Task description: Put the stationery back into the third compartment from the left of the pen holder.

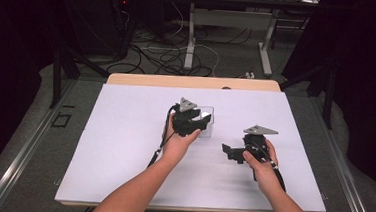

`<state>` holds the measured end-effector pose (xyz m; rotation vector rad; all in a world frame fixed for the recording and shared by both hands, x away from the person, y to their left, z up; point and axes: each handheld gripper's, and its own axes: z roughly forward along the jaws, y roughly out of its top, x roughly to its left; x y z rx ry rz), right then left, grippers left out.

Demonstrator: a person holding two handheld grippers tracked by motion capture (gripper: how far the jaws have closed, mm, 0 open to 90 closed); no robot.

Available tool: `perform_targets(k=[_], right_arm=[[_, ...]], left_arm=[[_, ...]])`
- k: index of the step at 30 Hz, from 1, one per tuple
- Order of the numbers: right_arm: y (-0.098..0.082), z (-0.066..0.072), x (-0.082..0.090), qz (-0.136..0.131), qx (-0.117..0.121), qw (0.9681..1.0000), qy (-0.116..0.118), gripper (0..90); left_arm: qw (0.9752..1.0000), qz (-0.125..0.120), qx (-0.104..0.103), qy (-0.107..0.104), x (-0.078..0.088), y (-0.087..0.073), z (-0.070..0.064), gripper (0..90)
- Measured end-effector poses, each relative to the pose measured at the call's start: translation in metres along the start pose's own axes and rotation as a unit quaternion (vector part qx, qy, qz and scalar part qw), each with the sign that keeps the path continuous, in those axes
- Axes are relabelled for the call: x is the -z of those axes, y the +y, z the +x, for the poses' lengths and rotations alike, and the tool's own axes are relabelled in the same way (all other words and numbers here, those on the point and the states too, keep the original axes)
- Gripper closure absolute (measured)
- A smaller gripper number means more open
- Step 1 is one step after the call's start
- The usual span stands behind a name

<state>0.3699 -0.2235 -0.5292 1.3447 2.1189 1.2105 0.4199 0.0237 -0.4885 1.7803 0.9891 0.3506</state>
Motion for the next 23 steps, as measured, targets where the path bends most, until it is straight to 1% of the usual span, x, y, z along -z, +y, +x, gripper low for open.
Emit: perform_targets(k=[2, 4, 7, 8, 9, 11, 13, 15, 16, 17, 18, 19, 20, 21, 22, 23], right_arm=[[0.0, 0.0, 0.0, 0.0, -0.001, 1.0, -0.001, 0.0], [0.0, 0.0, 0.0, 0.0, -0.001, 1.0, -0.001, 0.0], [0.0, -0.001, 0.0, 0.0, -0.001, 1.0, -0.002, 0.0], [0.0, -0.001, 0.0, 0.001, -0.001, 1.0, -0.003, 0.0], [0.0, -0.001, 0.0, 0.001, -0.002, 1.0, -0.003, 0.0], [0.0, -0.001, 0.0, 0.001, -0.002, 1.0, -0.002, 0.0], [0.0, -0.001, 0.0, 0.001, -0.003, 1.0, -0.003, 0.0], [0.0, -0.002, 0.0, 0.0, -0.003, 1.0, -0.004, 0.0], [0.0, -0.002, 0.0, 0.0, -0.003, 1.0, -0.004, 0.0], [0.0, -0.001, 0.0, 0.0, -0.005, 1.0, -0.004, 0.0], [0.0, -0.002, 0.0, 0.0, -0.004, 1.0, -0.004, 0.0], [0.0, -0.002, 0.0, 0.0, -0.004, 1.0, -0.005, 0.0], [0.0, -0.002, 0.0, -0.001, -0.002, 1.0, -0.006, 0.0], [0.0, -0.002, 0.0, -0.001, -0.002, 1.0, -0.006, 0.0], [0.0, -0.002, 0.001, 0.0, -0.006, 1.0, -0.005, 0.0], [0.0, -0.002, 0.001, 0.0, -0.006, 1.0, -0.006, 0.0]], left_arm=[[0.9999, -0.006, 0.004, -0.011, 0.006, 0.001, 0.002, 45.5], [0.9998, -0.007, 0.006, -0.018, 0.012, 0.001, 0.004, 41.7], [0.9997, -0.018, 0.0, -0.017, 0.024, 0.002, 0.007, 37.3], [0.9996, -0.022, 0.0, -0.02, 0.028, 0.002, 0.009, 36.8], [0.9994, -0.025, -0.005, -0.022, 0.032, 0.002, 0.011, 36.2], [0.9993, -0.028, -0.008, -0.022, 0.039, 0.002, 0.013, 34.4], [0.9996, -0.021, -0.012, -0.014, 0.049, 0.003, 0.017, 31.1], [0.9996, -0.022, -0.014, -0.011, 0.058, 0.002, 0.02, 30.6], [0.9997, -0.019, -0.017, -0.004, 0.063, 0.002, 0.021, 30.1], [0.9995, -0.022, -0.021, 0.002, 0.067, 0.001, 0.023, 29.4], [0.9995, -0.025, -0.021, 0.002, 0.071, 0.0, 0.025, 29.1], [0.9996, -0.024, -0.018, 0.0, 0.075, -0.001, 0.028, 28.4], [0.9997, -0.022, -0.009, -0.002, 0.079, -0.002, 0.031, 27.5], [0.9998, -0.018, 0.006, -0.005, 0.083, -0.003, 0.033, 26.5], [0.9998, -0.014, 0.008, -0.008, 0.087, -0.004, 0.036, 25.4], [0.9998, -0.015, 0.01, -0.007, 0.09, -0.006, 0.039, 23.3]])
